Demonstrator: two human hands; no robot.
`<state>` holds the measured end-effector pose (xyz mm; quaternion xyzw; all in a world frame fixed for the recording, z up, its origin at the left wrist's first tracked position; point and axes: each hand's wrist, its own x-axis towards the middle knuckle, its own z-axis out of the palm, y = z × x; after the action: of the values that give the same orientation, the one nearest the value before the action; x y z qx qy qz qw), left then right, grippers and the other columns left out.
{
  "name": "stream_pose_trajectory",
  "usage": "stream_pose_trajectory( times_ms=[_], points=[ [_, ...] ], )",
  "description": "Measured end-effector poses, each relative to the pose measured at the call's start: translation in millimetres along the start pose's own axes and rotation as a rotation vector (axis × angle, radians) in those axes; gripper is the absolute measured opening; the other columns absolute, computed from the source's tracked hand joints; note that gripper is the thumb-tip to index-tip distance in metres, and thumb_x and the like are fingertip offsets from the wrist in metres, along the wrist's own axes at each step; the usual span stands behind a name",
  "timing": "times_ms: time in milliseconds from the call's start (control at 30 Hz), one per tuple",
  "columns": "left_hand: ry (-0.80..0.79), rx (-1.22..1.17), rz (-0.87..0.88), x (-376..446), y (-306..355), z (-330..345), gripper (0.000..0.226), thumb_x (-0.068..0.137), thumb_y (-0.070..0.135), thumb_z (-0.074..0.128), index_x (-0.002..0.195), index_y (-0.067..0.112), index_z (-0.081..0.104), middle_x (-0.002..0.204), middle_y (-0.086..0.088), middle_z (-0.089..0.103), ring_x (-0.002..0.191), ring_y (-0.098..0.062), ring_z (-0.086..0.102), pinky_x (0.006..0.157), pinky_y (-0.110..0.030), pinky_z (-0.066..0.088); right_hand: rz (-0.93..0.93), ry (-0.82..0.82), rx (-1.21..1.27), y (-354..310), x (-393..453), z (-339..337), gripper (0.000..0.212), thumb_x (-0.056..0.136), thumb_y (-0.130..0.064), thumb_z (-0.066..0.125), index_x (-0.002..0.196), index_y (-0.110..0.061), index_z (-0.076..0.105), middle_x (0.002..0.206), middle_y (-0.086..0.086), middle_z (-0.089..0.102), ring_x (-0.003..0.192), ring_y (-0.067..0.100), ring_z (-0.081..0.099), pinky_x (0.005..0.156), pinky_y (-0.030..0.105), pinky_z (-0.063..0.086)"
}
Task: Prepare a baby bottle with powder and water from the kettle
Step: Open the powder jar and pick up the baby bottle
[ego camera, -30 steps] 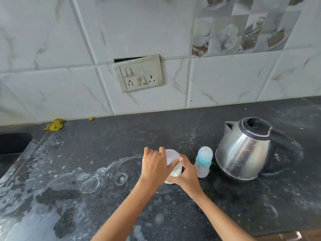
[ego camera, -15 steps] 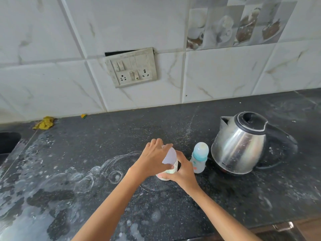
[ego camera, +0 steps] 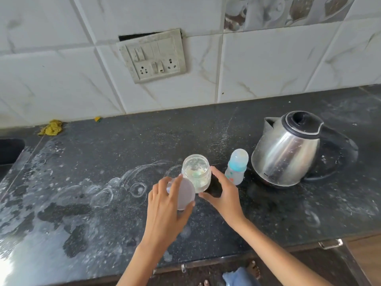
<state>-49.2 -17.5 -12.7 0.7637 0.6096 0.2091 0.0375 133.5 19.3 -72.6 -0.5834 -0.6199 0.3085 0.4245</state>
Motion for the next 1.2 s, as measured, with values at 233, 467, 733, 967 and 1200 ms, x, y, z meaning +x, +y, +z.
stream_pose_trajectory(
  times_ms=[233,467,733,967,1200],
  points=[
    [-0.225,0.059,0.097,-28.6,-5.8,47.6,0.07,0.073,0.049,0.071,0.134,0.025,0.045,0.127,-0.008,0.054,0.105,-0.028,0.058,0.087,-0.039,0.049,-0.024,0.207,-0.075,23.7,-36.2,-34.4,0.045,0.074,-0.006,0.082,0.115,-0.016,0.066,0.115,-0.008,0.067,0.107,-0.004,0.06,0.09,0.021,0.055],
    [-0.196,0.081,0.192,-23.9,0.3,52.1,0.062,0.082,0.066,0.047,0.124,0.022,0.057,0.129,-0.007,0.06,0.113,-0.025,0.06,0.091,-0.039,0.053,0.052,0.36,-0.009,26.6,-19.5,-48.3,0.063,0.074,-0.015,0.083,0.129,-0.005,0.053,0.127,0.005,0.056,0.114,0.013,0.056,0.093,0.026,0.05],
    [-0.001,-0.373,0.365,30.7,56.6,30.8,0.038,0.093,0.033,0.054,0.127,0.016,0.055,0.134,0.002,0.054,0.121,-0.009,0.046,0.105,-0.021,0.034,0.158,0.231,0.06,26.8,28.1,-46.6,0.059,0.079,-0.026,0.079,0.128,-0.013,0.049,0.118,-0.008,0.059,0.11,0.003,0.057,0.091,0.02,0.047],
    [-0.174,-0.789,0.235,97.7,70.4,21.0,0.065,0.089,0.019,0.063,0.144,0.024,0.028,0.149,0.009,0.033,0.136,-0.009,0.038,0.111,-0.025,0.035,0.25,-0.224,0.491,4.5,39.1,-98.1,0.05,0.082,-0.019,0.075,0.128,-0.018,0.057,0.122,0.002,0.069,0.116,0.015,0.063,0.1,0.029,0.049],
    [-0.653,-1.198,0.188,127.2,73.2,-5.8,0.06,0.087,-0.006,0.059,0.141,0.01,0.039,0.133,-0.011,0.056,0.119,-0.022,0.059,0.095,-0.037,0.053,0.296,-0.655,0.694,-5.8,40.6,-126.9,0.055,0.083,-0.021,0.074,0.133,-0.008,0.055,0.131,0.024,0.06,0.127,0.035,0.055,0.104,0.042,0.046]
  ],
)
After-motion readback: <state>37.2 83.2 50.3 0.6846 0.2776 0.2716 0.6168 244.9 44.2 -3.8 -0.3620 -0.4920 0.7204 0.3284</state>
